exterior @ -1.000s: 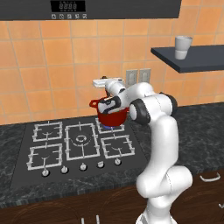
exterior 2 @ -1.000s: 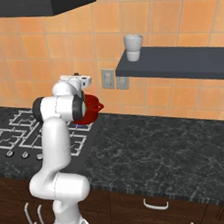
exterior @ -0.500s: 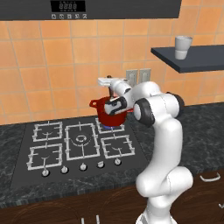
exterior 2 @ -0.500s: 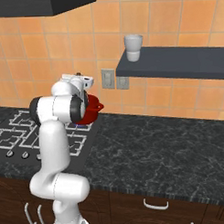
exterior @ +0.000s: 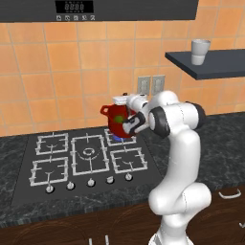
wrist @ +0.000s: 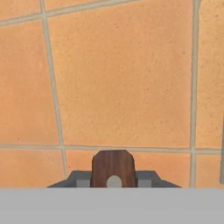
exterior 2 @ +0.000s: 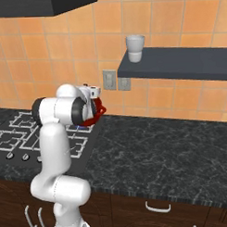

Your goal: Put the lime and lemon wedge in the pot. Retrieve the spatula and lightly stir the vegetables in the pot.

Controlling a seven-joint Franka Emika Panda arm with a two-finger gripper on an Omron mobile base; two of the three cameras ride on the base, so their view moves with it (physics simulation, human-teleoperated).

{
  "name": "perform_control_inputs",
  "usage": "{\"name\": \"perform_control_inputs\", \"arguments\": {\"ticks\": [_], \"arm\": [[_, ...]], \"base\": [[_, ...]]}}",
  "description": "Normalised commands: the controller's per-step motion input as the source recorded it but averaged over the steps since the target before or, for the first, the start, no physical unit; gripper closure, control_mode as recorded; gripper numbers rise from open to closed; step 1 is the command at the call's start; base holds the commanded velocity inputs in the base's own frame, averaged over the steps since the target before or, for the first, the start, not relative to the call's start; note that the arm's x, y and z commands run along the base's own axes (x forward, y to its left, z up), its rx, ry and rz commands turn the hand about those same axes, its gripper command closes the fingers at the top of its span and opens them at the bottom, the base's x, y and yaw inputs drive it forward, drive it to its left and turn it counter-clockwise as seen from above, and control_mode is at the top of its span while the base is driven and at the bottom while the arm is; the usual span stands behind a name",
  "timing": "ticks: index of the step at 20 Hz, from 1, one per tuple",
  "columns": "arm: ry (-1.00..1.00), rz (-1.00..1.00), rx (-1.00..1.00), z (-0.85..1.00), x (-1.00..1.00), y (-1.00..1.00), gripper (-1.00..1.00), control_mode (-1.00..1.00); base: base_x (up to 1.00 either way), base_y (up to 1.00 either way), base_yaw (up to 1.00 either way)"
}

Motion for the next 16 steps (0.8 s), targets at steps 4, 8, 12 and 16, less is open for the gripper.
{"name": "perform_control_inputs", "arguments": {"ticks": [4, 8, 12, 16], "arm": [[-0.01, 0.0, 0.02, -1.0, 0.0, 0.11, 1.0, -1.0], [-0.18, 0.0, 0.07, -0.7, 0.19, 0.26, 1.0, -1.0], [-0.36, 0.01, 0.0, -0.27, 0.33, 0.11, 1.0, -1.0], [-0.43, 0.04, -0.04, -0.39, 0.07, 0.01, 1.0, -1.0]], "base": [[0.0, 0.0, 0.0], [0.0, 0.0, 0.0], [0.0, 0.0, 0.0], [0.0, 0.0, 0.0]]}}
